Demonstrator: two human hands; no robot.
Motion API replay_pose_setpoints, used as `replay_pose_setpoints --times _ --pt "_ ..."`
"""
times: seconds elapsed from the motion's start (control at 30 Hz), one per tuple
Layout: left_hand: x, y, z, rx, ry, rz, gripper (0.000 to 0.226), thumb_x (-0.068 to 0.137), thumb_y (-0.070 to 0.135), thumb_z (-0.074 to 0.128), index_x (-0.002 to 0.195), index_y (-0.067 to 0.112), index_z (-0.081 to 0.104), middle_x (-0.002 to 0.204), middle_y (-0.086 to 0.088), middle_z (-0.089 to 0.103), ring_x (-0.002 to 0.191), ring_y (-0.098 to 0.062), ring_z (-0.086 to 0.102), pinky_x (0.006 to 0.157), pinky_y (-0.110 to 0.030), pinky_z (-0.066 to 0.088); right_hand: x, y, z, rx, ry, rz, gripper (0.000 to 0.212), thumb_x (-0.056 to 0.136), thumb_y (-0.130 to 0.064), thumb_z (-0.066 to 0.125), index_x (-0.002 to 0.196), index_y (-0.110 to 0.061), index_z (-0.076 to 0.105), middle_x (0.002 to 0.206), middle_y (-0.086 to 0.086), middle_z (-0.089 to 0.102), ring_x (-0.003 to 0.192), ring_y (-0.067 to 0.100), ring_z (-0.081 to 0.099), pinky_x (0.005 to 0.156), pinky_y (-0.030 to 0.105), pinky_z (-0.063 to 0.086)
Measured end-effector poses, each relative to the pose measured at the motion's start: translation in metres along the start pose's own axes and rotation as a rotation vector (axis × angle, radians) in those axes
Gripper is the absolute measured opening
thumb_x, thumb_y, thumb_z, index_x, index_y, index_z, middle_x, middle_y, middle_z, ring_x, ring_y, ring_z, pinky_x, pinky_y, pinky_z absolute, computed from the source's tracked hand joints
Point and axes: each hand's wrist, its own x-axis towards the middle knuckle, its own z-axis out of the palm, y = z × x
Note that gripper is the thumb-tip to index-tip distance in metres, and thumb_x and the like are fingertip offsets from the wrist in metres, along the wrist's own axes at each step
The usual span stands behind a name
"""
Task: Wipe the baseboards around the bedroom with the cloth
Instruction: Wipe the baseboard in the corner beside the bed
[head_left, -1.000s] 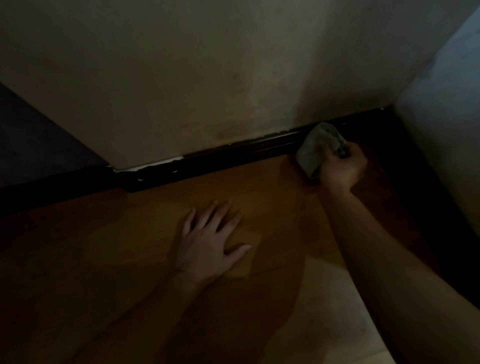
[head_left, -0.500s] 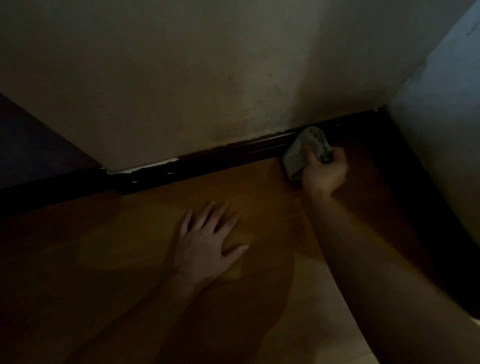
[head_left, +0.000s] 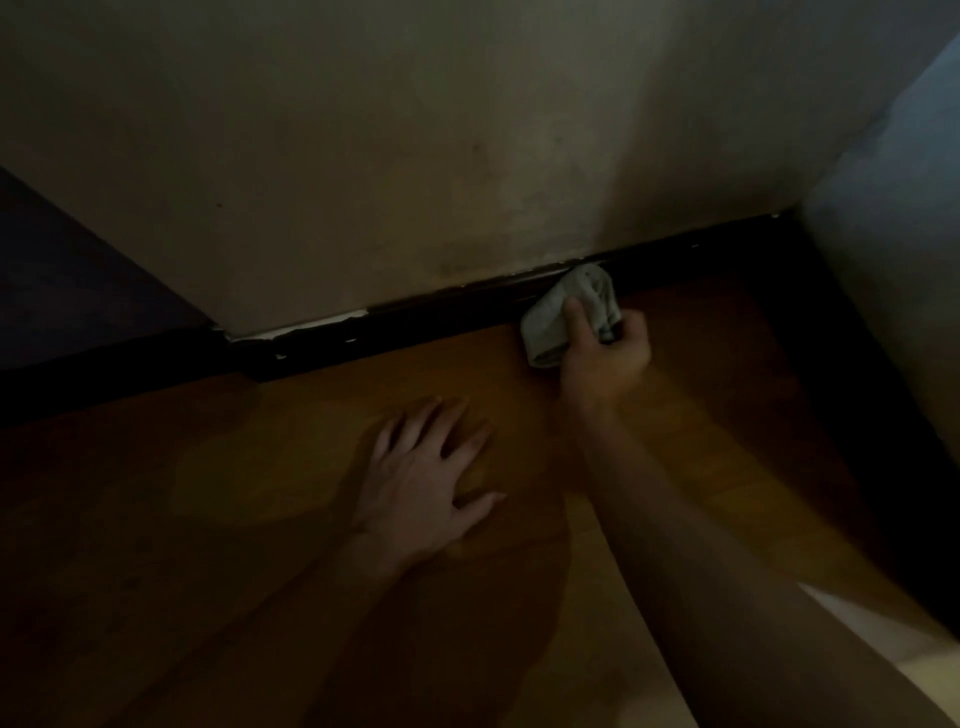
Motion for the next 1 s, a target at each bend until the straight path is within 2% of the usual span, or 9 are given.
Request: replay_pose_setpoints --times 0.1,0.23,0.33,0.4,0.53,0.6,0.7,0.83,1.0 --pt "0.003 0.001 -0.002 0.022 -0.002 0.017 0.071 0.087 0.078 0.036 0.141 0.036 0.054 0.152 -0.005 0.046 0.139 -0.029 0.035 0.107 -0.055 0.038 -0.012 0.004 0.005 0.022 -0.092 -0.009 0.023 0.086 -0.019 0.079 0.09 -0.012 0.057 0.086 0.001 0.065 0.08 0.011 0.065 0.067 0.027 0.058" --pt "0.009 0.005 -0.006 0.041 0.008 0.111 0.07 0.088 0.073 0.04 0.142 0.03 0.054 0.154 -0.003 0.045 0.141 -0.025 0.036 0.114 -0.047 0.024 -0.006 0.001 0.0 -0.01 -0.118 -0.018 0.021 0.084 -0.021 0.08 0.088 -0.014 0.06 0.087 0.001 0.068 0.085 0.017 0.069 0.067 0.028 0.059" --pt "0.022 0.013 -0.01 0.022 -0.026 0.154 0.073 0.09 0.073 0.04 0.147 0.029 0.051 0.158 -0.002 0.041 0.144 -0.025 0.037 0.118 -0.046 0.024 0.008 -0.007 -0.011 -0.051 -0.083 -0.05 0.02 0.083 -0.023 0.081 0.091 -0.014 0.066 0.087 -0.003 0.068 0.085 0.015 0.067 0.07 0.027 0.057" --pt "0.033 0.02 -0.013 0.01 -0.06 0.16 0.076 0.091 0.075 0.037 0.155 0.032 0.039 0.163 -0.001 0.032 0.147 -0.024 0.032 0.118 -0.044 0.02 0.023 -0.01 -0.02 -0.074 -0.019 -0.052 0.021 0.083 -0.024 0.081 0.098 -0.013 0.07 0.09 -0.005 0.068 0.087 0.012 0.065 0.075 0.025 0.054" --pt "0.053 0.035 -0.017 -0.018 -0.124 0.162 0.08 0.091 0.08 0.024 0.16 0.045 0.005 0.169 0.008 0.001 0.153 -0.015 0.0 0.119 -0.035 -0.006 0.07 -0.015 -0.035 0.009 0.147 0.01 0.025 0.086 -0.015 0.077 0.107 -0.005 0.071 0.097 0.0 0.068 0.093 0.015 0.066 0.082 0.022 0.055" --pt "0.057 0.044 -0.016 -0.014 -0.138 0.154 0.079 0.091 0.081 0.023 0.159 0.046 0.008 0.17 0.009 -0.001 0.154 -0.016 -0.003 0.119 -0.036 -0.007 0.084 -0.017 -0.04 0.032 0.153 0.075 0.025 0.086 -0.014 0.077 0.11 -0.007 0.071 0.101 0.0 0.069 0.097 0.015 0.067 0.087 0.023 0.057" --pt "0.06 0.049 -0.014 0.003 -0.126 0.124 0.077 0.09 0.083 0.02 0.158 0.047 0.016 0.17 0.009 0.0 0.154 -0.016 -0.004 0.12 -0.038 -0.005 0.077 -0.011 -0.04 -0.023 0.066 0.005 0.032 0.084 -0.021 0.078 0.111 -0.005 0.072 0.105 0.006 0.072 0.099 0.019 0.069 0.092 0.04 0.057" --pt "0.057 0.05 -0.013 0.005 -0.154 0.116 0.083 0.083 0.085 0.01 0.157 0.048 0.016 0.169 0.011 -0.004 0.154 -0.014 -0.009 0.121 -0.039 -0.008 0.047 -0.006 -0.029 -0.119 -0.031 -0.062 0.04 0.081 -0.031 0.082 0.112 -0.008 0.073 0.106 0.003 0.072 0.098 0.017 0.067 0.088 0.032 0.054" --pt "0.059 0.046 -0.009 -0.037 -0.128 0.121 0.076 0.089 0.084 0.023 0.157 0.051 0.013 0.169 0.014 -0.006 0.154 -0.012 -0.01 0.12 -0.038 -0.011 0.075 -0.014 -0.041 -0.04 0.012 -0.014 0.028 0.086 -0.017 0.079 0.111 -0.006 0.071 0.101 0.003 0.07 0.096 0.016 0.067 0.087 0.027 0.056"
